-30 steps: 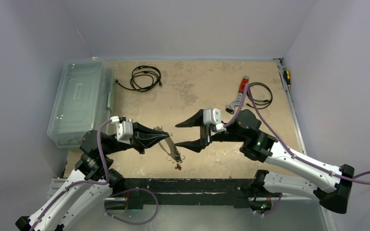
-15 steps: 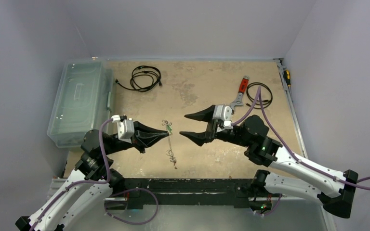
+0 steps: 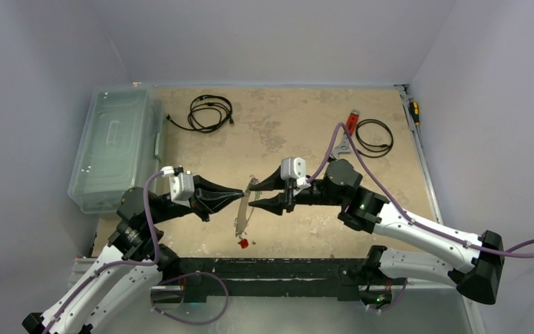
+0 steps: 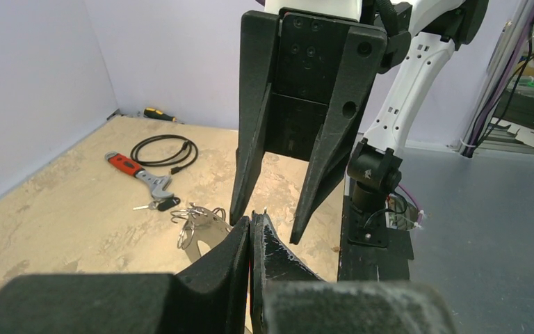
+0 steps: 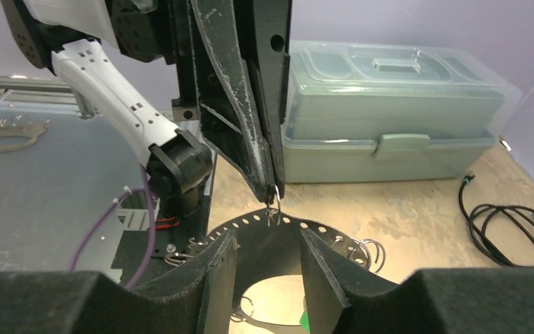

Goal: Put the keys on the keyring

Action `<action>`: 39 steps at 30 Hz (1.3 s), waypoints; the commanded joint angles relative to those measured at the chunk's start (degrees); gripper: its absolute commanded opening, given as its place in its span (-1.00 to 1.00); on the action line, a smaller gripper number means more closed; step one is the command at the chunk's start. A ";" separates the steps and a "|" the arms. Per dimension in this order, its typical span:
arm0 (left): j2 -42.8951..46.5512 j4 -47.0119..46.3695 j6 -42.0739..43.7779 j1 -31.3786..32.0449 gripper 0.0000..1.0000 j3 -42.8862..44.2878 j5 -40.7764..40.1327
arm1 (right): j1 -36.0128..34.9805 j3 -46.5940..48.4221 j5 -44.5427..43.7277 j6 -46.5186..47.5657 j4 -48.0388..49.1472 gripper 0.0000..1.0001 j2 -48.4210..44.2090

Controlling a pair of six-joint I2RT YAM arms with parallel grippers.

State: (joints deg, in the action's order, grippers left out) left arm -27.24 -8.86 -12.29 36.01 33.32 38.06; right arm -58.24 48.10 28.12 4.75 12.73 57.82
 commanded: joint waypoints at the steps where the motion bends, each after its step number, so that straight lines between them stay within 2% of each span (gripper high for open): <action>1: 0.37 -2.13 1.04 -0.51 -1.00 1.75 -0.82 | -0.21 3.52 3.46 0.26 2.04 -0.20 0.27; 12: 0.37 -2.17 0.88 -0.55 -1.00 1.78 -0.71 | -0.21 4.86 3.58 -0.17 2.75 -0.45 2.63; 19: 0.26 -2.19 0.90 -0.58 -1.00 1.77 -0.72 | -0.20 4.92 3.00 -0.12 3.11 -1.00 2.57; 25: -0.52 -0.50 1.42 -0.58 -1.00 2.60 -1.15 | -0.21 4.49 2.42 0.12 2.99 -1.00 1.67; 26: -0.71 0.21 1.73 -0.59 -0.84 3.07 -1.15 | -0.21 4.91 1.92 0.53 1.65 -1.00 1.60; 28: -0.96 1.53 2.08 -0.59 -0.32 3.82 -1.41 | -0.21 6.39 0.98 2.09 -1.87 -1.00 1.51; 29: -0.85 1.98 2.35 -0.61 -0.21 4.02 -1.53 | -0.21 7.09 0.64 2.85 -3.69 -1.00 1.41; 33: -0.08 3.18 2.87 -0.52 -0.14 4.37 -1.64 | -0.21 8.91 -0.50 5.23 -8.80 -1.00 0.36; 39: -0.94 2.31 3.35 -0.45 -0.31 3.77 3.53 | -0.21 11.10 -3.38 7.06 -15.59 -1.00 -0.66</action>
State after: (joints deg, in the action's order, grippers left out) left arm -27.59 -5.69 -10.00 35.68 35.51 37.80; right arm -58.17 54.89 27.92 9.21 1.52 59.07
